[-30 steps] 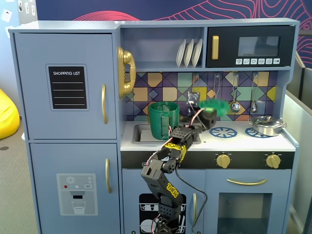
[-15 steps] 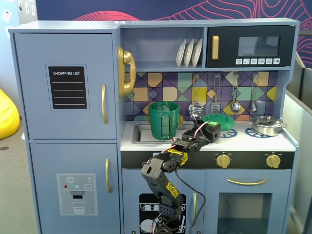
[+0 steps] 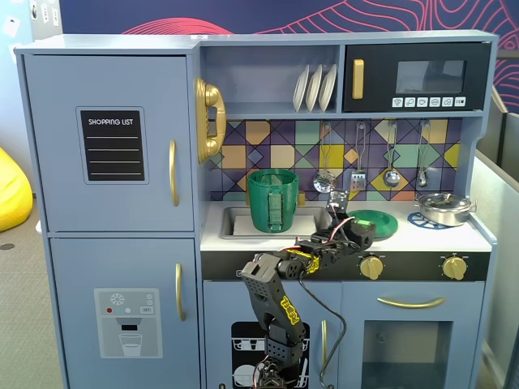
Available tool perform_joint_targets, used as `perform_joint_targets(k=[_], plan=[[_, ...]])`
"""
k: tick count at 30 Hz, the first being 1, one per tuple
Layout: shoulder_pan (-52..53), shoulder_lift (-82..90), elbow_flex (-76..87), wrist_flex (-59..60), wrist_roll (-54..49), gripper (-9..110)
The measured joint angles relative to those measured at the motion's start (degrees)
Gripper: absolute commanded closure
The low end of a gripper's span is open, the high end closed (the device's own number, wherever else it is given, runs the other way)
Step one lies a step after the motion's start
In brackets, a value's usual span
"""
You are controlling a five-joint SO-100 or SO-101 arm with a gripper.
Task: Take off the lid from the green recipient and place it on the counter
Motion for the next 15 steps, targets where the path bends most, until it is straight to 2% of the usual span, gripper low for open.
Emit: perform_joint_targets(k=[4, 7, 10, 15], plan=[[0.0, 0.0, 0.0, -1.05, 0.53, 82], [0.0, 0.0, 0.0, -1.32, 2.81, 73], [0.0, 0.44, 0.09, -1.32, 4.13, 70], [0.0, 5.71, 0.09, 2.99, 4.92, 72]])
